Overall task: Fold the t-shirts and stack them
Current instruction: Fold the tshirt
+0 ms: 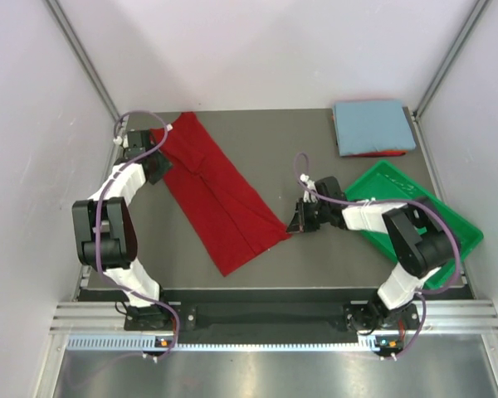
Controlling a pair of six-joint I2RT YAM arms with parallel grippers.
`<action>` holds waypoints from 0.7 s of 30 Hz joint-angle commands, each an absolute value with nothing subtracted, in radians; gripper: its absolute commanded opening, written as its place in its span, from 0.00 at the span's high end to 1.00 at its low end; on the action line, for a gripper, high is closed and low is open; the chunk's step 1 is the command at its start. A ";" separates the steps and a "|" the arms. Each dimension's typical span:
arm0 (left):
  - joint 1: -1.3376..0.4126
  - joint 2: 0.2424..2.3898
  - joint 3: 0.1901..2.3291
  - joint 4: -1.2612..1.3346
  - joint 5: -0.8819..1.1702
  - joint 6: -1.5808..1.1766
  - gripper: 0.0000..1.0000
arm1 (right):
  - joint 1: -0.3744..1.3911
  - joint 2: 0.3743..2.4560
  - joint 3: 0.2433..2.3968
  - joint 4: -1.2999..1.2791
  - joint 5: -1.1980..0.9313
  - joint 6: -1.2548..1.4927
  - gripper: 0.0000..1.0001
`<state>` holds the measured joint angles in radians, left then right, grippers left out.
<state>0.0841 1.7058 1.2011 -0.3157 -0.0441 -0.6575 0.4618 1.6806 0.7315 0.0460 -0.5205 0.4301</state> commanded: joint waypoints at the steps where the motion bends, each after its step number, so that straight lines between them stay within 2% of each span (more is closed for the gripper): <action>1: 0.103 1.752 1.244 -0.345 -0.058 -0.624 0.50 | 0.469 1.609 0.649 0.063 -0.437 0.462 1.00; 9: 0.123 1.789 1.276 -0.361 -0.069 -0.603 0.49 | 0.471 1.361 0.477 0.009 -0.310 0.514 1.00; 13: 0.120 1.810 1.262 -0.299 -0.012 -0.601 0.49 | 0.471 1.227 0.401 -0.043 -0.276 0.551 1.00; 21: 0.123 1.921 1.348 -0.264 0.052 -0.603 0.50 | 0.476 1.039 0.371 -0.141 -0.241 0.575 1.00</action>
